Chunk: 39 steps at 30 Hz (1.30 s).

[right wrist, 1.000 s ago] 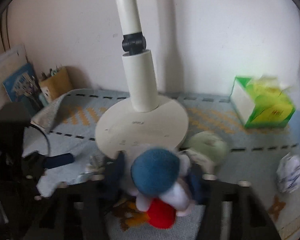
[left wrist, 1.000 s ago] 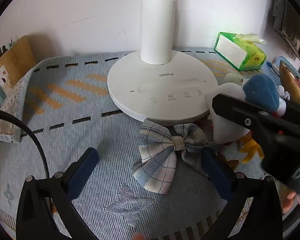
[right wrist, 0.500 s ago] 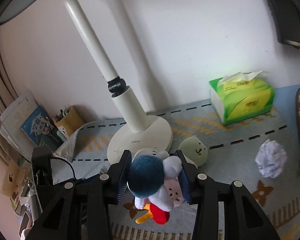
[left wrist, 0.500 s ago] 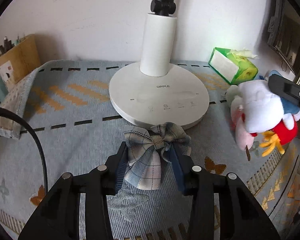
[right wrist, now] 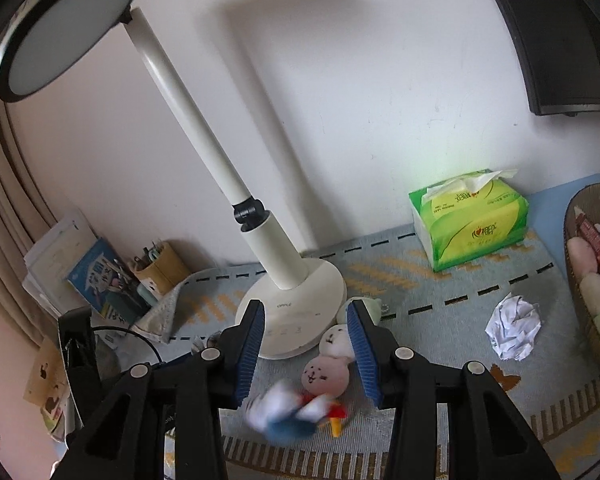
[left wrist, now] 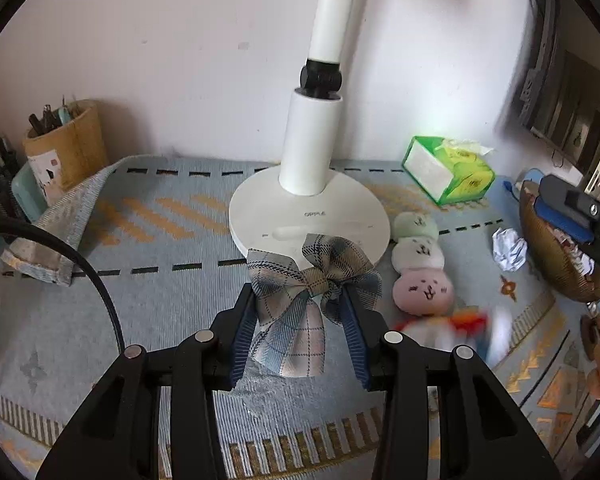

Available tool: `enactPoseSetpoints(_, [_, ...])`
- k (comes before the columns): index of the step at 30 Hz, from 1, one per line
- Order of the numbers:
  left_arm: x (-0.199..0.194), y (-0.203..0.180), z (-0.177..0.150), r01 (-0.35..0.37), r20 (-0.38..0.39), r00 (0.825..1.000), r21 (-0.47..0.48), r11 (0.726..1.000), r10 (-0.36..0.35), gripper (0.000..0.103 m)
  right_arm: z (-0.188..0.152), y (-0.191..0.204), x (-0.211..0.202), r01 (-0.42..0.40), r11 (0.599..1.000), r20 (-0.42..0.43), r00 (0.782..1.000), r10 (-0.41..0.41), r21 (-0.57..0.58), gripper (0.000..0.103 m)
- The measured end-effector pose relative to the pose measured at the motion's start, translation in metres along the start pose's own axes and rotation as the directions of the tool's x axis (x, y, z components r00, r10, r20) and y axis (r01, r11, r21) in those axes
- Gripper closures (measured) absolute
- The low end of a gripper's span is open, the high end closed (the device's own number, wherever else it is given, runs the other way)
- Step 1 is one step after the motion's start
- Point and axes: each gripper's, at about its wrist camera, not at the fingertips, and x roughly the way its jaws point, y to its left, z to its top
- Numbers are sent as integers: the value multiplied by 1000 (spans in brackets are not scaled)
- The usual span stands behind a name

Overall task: Organize objects
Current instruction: 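Grasp the plaid bow with the left gripper while the right grasps the Hello Kitty plush, then carry the plaid bow and Hello Kitty plush toward the bowl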

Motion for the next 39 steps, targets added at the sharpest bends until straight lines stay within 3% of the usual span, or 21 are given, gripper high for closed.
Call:
enactPoseSetpoints(2, [-5, 0, 0, 2, 6, 1000, -8, 1000, -2, 65, -3, 4, -2, -5, 999, 2, 1000, 5, -41, 59])
enactPoseSetpoints(3, [-6, 0, -1, 3, 7, 1000, -12, 1000, -3, 65, -6, 7, -1, 0, 997, -15, 1000, -1, -81, 42])
enactPoseSetpoints(4, [-8, 1, -1, 5, 7, 1000, -17, 1000, -5, 65, -13, 13, 5, 18, 990, -58, 998, -26, -138, 0])
enactPoseSetpoints(8, [-14, 1, -2, 7, 13, 1000, -25, 1000, -7, 65, -51, 28, 21, 30, 961, -201, 976, -89, -275, 0])
enactPoseSetpoints(10, [-17, 3, -2, 5, 18, 1000, -31, 1000, -4, 65, -70, 35, 30, -4, 947, -267, 960, -86, -321, 0])
enactPoseSetpoints(17, [-24, 8, -4, 4, 22, 1000, -46, 999, -3, 65, -94, 48, 79, 11, 912, -357, 918, -172, -410, 0])
enactPoseSetpoints(18, [-24, 10, -4, 3, 22, 1000, -50, 999, -2, 65, -96, 48, 85, 4, 915, -377, 910, -171, -403, 11])
enactPoseSetpoints(19, [-25, 11, -5, 2, 21, 1000, -55, 998, -1, 65, -99, 46, 86, 23, 914, -362, 914, -183, -404, 26])
enactPoseSetpoints(21, [-27, 13, -5, 4, 25, 1000, -60, 998, -2, 65, -100, 46, 85, 71, 901, -326, 918, -227, -428, 42])
enactPoseSetpoints(25, [-33, 13, -5, 14, 40, 999, -56, 998, -12, 65, -92, 37, 81, 56, 936, -349, 919, -184, -346, 44])
enactPoseSetpoints(39, [-46, -17, 3, 12, 66, 998, -21, 1000, -10, 65, -58, 45, 28, 52, 943, -256, 956, -142, -328, 43])
